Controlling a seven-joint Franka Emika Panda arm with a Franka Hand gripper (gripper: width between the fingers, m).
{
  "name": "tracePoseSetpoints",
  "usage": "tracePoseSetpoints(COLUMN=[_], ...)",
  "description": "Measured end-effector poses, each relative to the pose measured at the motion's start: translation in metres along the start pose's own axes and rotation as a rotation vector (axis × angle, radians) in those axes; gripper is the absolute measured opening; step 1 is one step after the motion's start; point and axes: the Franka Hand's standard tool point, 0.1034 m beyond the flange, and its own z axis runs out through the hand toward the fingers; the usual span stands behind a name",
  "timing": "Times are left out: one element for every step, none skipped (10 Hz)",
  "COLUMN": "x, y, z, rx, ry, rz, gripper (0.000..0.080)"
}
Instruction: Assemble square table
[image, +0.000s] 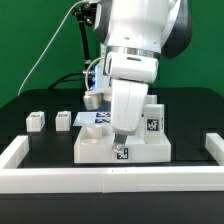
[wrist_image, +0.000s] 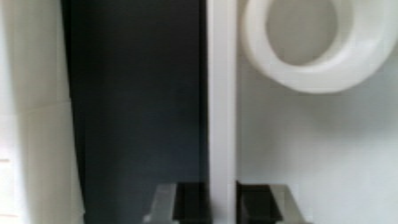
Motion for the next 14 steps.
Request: tracePoseSetpoints(x=[-0.002,-0.002,0.005,0.017,0.026,0.033,0.029,0.027,0.026,0.024,0.024,0.032,0.042,0.053], y=[0.000,0.000,0.000,0.004,0.009,0.009,0.009,0.008,0.008,0.008,0.006,0.002,-0.001,-0.004], z=[0.000,0.000,-0.001,-0.003,-0.003,-0.001,0.000,0.000,0.001,0.001,0.001,0.000,-0.002,-0.005], rx=[0.000,-0.002,0.003,0.016,0.016,0.018,0.022,0.024,0.026,0.028,0.038,0.053,0.055,0.061], ry=[-0.007,-0.013,-0.023,-0.034,-0.042,-0.051,-0.054,-0.060,-0.064,-0.066,-0.073,-0.079,-0.079,-0.083], rz=[-0.085,-0.172,-0.360,-0.468,-0.548,-0.617,-0.673,-0.734,-0.781,-0.819,-0.887,-0.984,-1.084,-1.136], gripper=[0.0065,0.0065,0.0064,0.0062,0.0062,0.0062,0.0062,0.0062,0.0062,0.0062,0.0062,0.0062,0.0062,0.0063])
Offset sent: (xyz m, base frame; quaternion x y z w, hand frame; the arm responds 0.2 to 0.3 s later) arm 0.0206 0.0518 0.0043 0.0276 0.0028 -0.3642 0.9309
